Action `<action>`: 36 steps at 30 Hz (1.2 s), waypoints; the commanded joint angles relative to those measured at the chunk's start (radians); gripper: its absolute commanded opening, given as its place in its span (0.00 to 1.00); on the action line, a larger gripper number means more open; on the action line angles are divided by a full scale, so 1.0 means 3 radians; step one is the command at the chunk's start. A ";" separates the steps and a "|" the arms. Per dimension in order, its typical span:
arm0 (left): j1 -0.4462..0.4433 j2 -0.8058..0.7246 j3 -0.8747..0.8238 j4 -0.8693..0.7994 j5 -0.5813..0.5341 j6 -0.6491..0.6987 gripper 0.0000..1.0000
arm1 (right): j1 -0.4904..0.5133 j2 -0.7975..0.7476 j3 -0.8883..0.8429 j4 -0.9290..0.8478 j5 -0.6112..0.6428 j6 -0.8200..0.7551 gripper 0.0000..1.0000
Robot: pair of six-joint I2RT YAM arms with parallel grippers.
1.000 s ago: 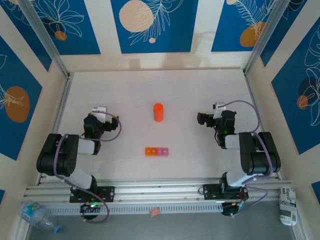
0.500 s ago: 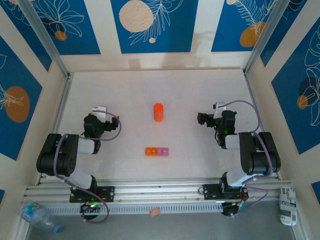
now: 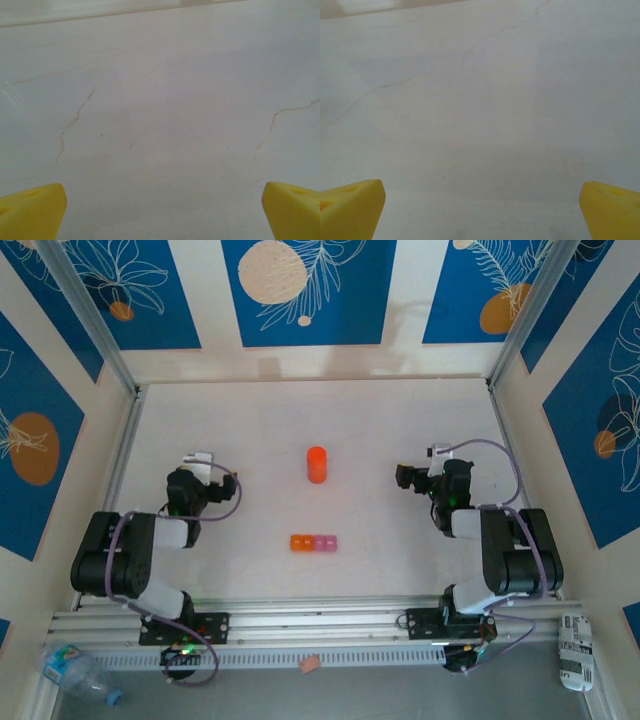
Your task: Sort the pills into containers
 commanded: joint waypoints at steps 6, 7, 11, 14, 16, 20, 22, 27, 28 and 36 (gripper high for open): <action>0.0043 -0.0701 0.0333 -0.0862 -0.0309 -0.0167 1.00 | -0.0010 -0.0599 0.0820 -0.1633 0.0869 0.0910 1.00; 0.0044 -0.0793 0.0384 -0.0996 -0.0320 -0.0219 1.00 | -0.0088 -0.0667 0.0929 -0.1868 0.0761 0.1097 0.99; 0.0038 -0.1107 0.0591 -0.1474 -0.0260 -0.0482 1.00 | -0.0402 -0.0813 0.1226 -0.2672 0.0548 0.1951 1.00; 0.0019 -0.1310 0.0652 -0.1689 -0.0150 -0.0790 1.00 | -0.0455 -0.0784 0.1308 -0.2721 -0.0211 0.1788 0.98; -0.0011 -0.1419 0.0683 -0.1871 -0.0092 -0.1013 1.00 | -0.0310 -0.0782 0.1361 -0.2858 -0.0401 0.1672 0.95; -0.0115 -0.1493 0.0752 -0.2285 0.0068 -0.1307 1.00 | 0.0034 -0.0780 0.1353 -0.3140 -0.0655 0.1588 0.88; -0.0196 -0.1486 0.0778 -0.2493 0.0108 -0.1424 1.00 | 0.0279 -0.0748 0.1302 -0.3254 -0.0771 0.1575 0.81; -0.0470 -0.1449 0.0725 -0.2689 -0.0005 -0.1587 1.00 | 0.0915 -0.0711 0.1035 -0.3311 -0.0818 0.1702 0.77; -0.0539 -0.1426 0.0725 -0.2722 -0.0037 -0.1602 1.00 | 0.1055 -0.0711 0.0973 -0.3305 -0.0779 0.1739 0.77; -0.0842 -0.1096 0.0904 -0.2935 -0.0041 -0.1575 1.00 | 0.1979 -0.0462 0.0742 -0.3121 -0.0446 0.2189 0.77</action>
